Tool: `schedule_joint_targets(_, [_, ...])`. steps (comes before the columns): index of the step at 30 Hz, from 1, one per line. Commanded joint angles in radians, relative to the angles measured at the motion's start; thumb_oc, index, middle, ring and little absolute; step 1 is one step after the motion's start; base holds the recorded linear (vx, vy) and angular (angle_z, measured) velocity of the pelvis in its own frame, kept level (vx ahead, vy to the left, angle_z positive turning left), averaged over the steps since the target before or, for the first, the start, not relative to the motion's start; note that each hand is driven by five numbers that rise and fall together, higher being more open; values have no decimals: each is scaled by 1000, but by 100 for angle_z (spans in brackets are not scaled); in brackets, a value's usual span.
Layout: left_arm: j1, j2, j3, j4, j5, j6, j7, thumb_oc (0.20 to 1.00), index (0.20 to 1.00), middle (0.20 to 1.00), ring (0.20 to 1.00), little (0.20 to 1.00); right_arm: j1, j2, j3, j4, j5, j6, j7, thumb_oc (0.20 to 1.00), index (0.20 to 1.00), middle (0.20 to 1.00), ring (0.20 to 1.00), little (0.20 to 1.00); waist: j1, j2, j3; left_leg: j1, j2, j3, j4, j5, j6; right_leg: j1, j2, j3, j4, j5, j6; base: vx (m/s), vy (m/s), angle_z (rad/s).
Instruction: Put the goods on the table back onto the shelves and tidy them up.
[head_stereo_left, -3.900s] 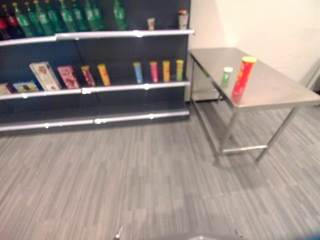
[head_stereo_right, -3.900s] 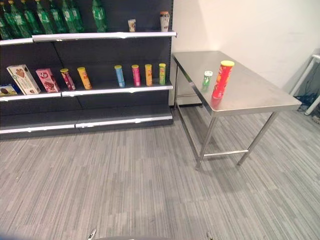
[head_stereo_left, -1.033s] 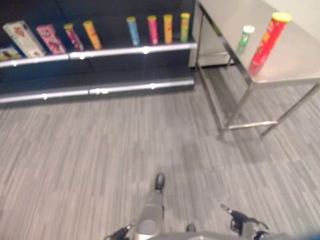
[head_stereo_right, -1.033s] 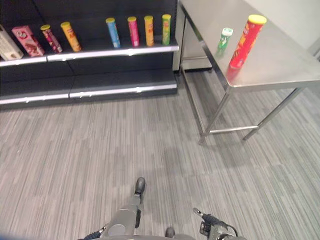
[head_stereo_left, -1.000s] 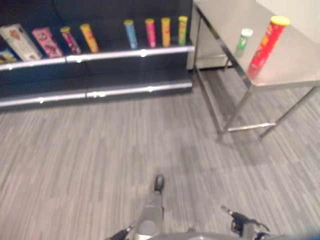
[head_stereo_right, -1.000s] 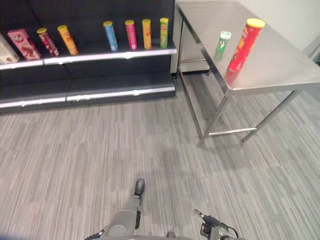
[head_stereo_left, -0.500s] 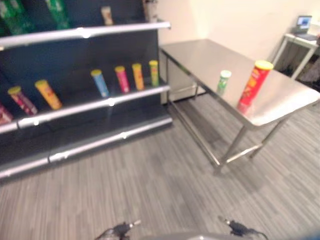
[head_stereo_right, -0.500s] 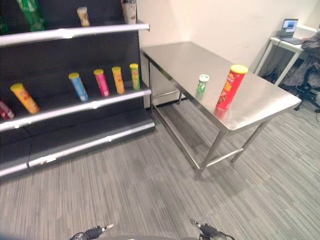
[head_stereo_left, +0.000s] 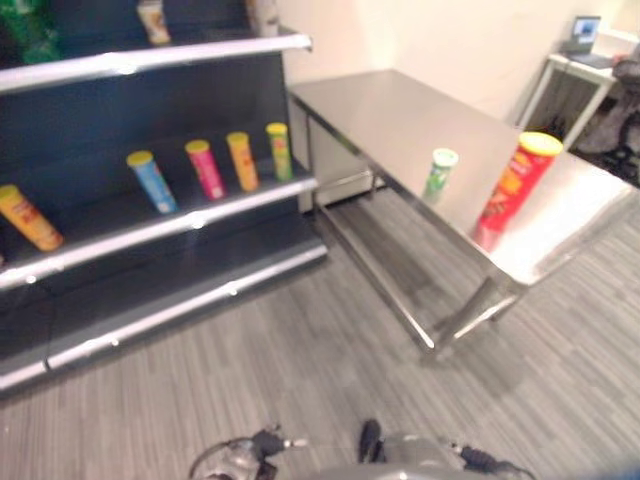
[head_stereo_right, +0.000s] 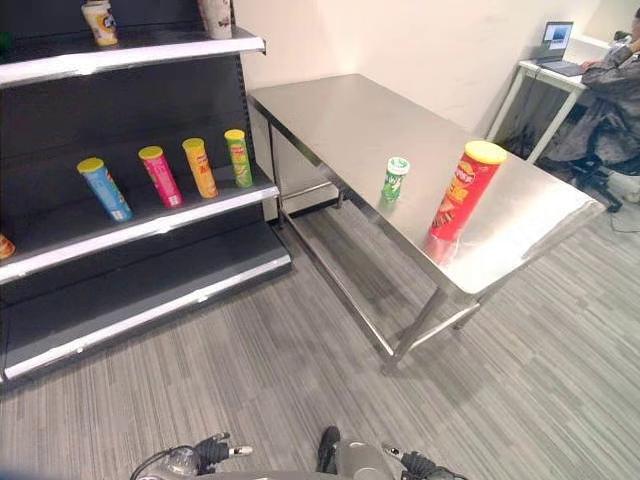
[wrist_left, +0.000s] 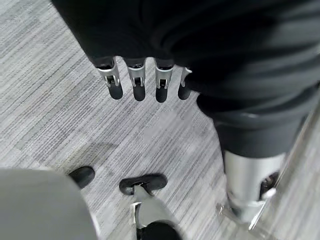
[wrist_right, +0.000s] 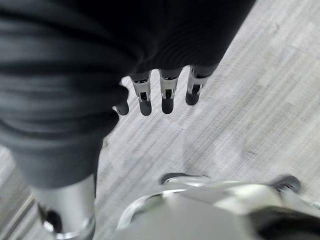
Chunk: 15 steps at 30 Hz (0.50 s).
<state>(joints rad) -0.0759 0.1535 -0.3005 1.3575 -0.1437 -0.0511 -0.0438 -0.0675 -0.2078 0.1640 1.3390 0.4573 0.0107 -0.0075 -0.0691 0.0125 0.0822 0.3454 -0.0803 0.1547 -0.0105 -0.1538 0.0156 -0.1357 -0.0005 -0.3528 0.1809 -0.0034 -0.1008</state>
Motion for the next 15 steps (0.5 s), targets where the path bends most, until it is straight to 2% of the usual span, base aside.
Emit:
schedule_joint_targets(1, [0, -23, 23, 85, -43, -9, -18, 1000, 1000, 1000, 1000, 1000, -18, 58, 24, 20, 58, -19, 12, 1000, 1000, 1000, 1000, 1000, 5, -23, -32, -82, 53, -24, -68, 44, 4, 96, -55, 67, -99, 39, 151, 187, -74, -50])
schedule_joint_targets(4, [14, -21, 36, 91, -41, -11, -16, 1000, 1000, 1000, 1000, 1000, -13, 54, 26, 15, 53, -23, 11, 1000, 1000, 1000, 1000, 1000, 11, -22, -38, -83, 62, -13, -38, 47, -9, 114, -42, 80, -126, 42, 147, 131, -73, -49])
schedule_joint_targets(6, [0, -15, 21, 68, -40, -18, -8, 1000, 1000, 1000, 1000, 1000, -11, 37, 25, 13, 42, -28, 7, 1000, 1000, 1000, 1000, 1000, 14, -28, -26, -141, 88, -3, 122, 100, -45, 145, -22, 123, -157, 46, 133, 144, -153, -51])
schedule_joint_targets(7, [-19, -7, 4, 44, -34, -19, 0, 1000, 1000, 1000, 1000, 1000, -19, 22, 17, 20, 38, -29, -1, 1000, 1000, 1000, 1000, 1000, 23, -49, -7, -242, 103, 1, 324, 142, -63, 166, -18, 151, -170, 42, 112, 121, -188, -51])
schedule_joint_targets(9, [-38, -6, -26, 25, -20, -25, 16, 1000, 1000, 1000, 1000, 1000, -28, -2, 1, 31, 30, -31, -22, 1000, 1000, 1000, 1000, 1000, 31, -66, 10, -347, 108, -9, 491, 174, -56, 181, -22, 171, -175, 27, 92, 121, -112, -70])
schedule_joint_targets(10, [-52, -4, -42, 16, -22, -31, 19, 1000, 1000, 1000, 1000, 1000, -36, -19, -11, 53, 36, -34, -28, 1000, 1000, 1000, 1000, 1000, 52, -84, 22, -448, 125, 10, 498, 119, -19, 214, -37, 208, -186, 16, 97, 185, 2, -70])
schedule_joint_targets(12, [-61, 5, -39, 12, -30, -32, 21, 1000, 1000, 1000, 1000, 1000, -35, -19, -4, 63, 25, -29, -23, 1000, 1000, 1000, 1000, 1000, 65, -86, 17, -449, 121, -5, 378, 112, -12, 223, -44, 232, -195, 13, 107, 200, 69, -60])
schedule_joint_targets(13, [-61, 5, -39, 16, -32, -34, 23, 1000, 1000, 1000, 1000, 1000, -33, -22, -1, 67, 19, -29, -23, 1000, 1000, 1000, 1000, 1000, 74, -83, 18, -464, 121, -26, 319, 119, -16, 238, -44, 243, -206, 10, 110, 168, 96, -90])
schedule_joint_targets(15, [-59, 2, -44, 25, -40, -37, 23, 1000, 1000, 1000, 1000, 1000, -36, -23, 6, 66, 19, -31, -21, 1000, 1000, 1000, 1000, 1000, 93, -65, 18, -463, 118, -99, 159, 194, -38, 256, -30, 267, -213, -1, 111, 148, 83, -75])
